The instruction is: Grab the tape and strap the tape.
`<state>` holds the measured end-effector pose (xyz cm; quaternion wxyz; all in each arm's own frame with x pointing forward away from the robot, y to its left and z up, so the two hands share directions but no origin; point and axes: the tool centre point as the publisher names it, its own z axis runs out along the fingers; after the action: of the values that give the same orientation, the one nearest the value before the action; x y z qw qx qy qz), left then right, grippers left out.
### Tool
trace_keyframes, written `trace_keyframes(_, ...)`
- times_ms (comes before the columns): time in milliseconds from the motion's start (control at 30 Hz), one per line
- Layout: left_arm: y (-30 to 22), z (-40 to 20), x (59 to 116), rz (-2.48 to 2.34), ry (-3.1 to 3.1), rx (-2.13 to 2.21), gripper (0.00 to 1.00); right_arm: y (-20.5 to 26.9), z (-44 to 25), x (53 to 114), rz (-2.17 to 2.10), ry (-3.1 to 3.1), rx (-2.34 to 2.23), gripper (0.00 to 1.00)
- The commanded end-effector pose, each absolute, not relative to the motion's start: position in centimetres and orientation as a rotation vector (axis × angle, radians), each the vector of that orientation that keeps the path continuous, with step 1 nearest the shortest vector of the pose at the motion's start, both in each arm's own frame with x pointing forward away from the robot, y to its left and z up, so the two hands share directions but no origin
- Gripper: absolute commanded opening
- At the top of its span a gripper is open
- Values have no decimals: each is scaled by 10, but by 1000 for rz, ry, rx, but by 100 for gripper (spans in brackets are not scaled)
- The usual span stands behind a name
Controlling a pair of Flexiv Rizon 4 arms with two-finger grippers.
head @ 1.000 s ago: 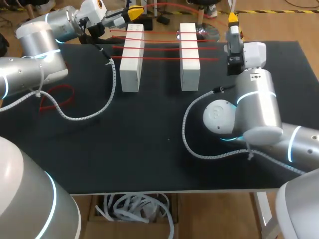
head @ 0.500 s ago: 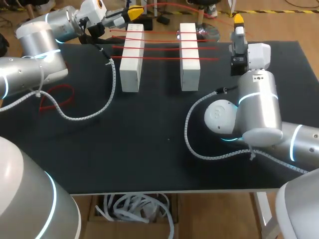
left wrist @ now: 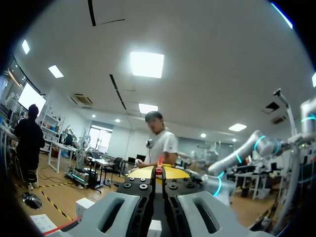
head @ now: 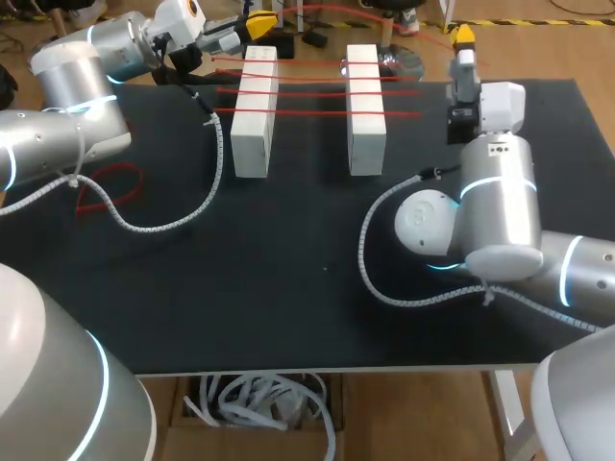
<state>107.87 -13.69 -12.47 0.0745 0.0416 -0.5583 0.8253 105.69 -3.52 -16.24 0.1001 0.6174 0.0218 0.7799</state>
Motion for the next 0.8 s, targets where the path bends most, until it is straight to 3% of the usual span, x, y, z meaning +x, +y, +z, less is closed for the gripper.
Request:
trace_keyframes(33, -137, -125, 1080, 2475, -1673, 121, 0, -36, -161, 1059, 2301, 64, 1825, 35)
trace_keyframes(100, -137, -125, 1080, 2475, -1673, 121, 0, -36, -161, 1059, 2298, 66, 1826, 32)
trace_keyframes(167, -137, -125, 1080, 2475, -1673, 121, 0, -37, -162, 1059, 2296, 68, 1825, 20)
trace_keyframes(233, -137, -125, 1080, 2475, -1673, 121, 0, -37, -162, 1060, 2295, 74, 1828, 17)
trace_keyframes(267, -137, -125, 1080, 2475, -1673, 121, 0, -37, -162, 1060, 2295, 75, 1829, 13)
trace_keyframes(300, -137, -125, 1080, 2475, -1673, 121, 0, -37, -162, 1060, 2296, 77, 1828, 0)
trace_keyframes(800, -137, -125, 1080, 2475, -1673, 121, 0, -28, -147, 1068, 2337, 112, 1800, 0)
